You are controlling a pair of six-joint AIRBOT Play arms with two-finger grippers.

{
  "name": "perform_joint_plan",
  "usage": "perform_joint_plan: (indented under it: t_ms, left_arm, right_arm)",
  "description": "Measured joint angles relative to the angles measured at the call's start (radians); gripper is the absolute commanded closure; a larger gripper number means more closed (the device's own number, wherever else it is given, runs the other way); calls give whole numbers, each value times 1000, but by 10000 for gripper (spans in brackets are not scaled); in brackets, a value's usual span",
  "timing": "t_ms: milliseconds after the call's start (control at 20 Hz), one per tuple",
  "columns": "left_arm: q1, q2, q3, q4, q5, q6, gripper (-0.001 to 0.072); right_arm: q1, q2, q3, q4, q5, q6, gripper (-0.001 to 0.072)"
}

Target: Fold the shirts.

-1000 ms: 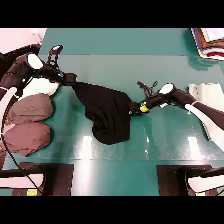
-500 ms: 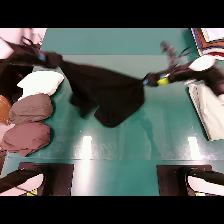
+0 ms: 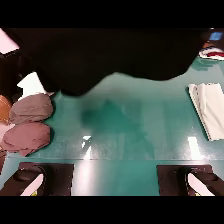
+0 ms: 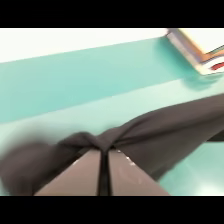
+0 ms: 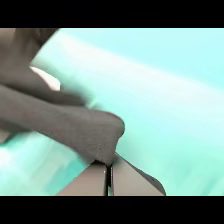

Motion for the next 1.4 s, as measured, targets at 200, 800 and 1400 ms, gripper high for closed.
perform_joint_plan:
  t_ms: [200,800,1400]
  left_arm:
    - [0,-4,-5,-36,-72,-4,684]
    - [-303,-224,-709,-32,-126,-8,467]
    - [-122,-259,-642,-24,27,-10,179]
  right_arm:
    - [-69,11,70,-4,35,53,699]
    - [36,-254,-298,-143,163,144,698]
    - [50,-239,-429,-163,93,140,698]
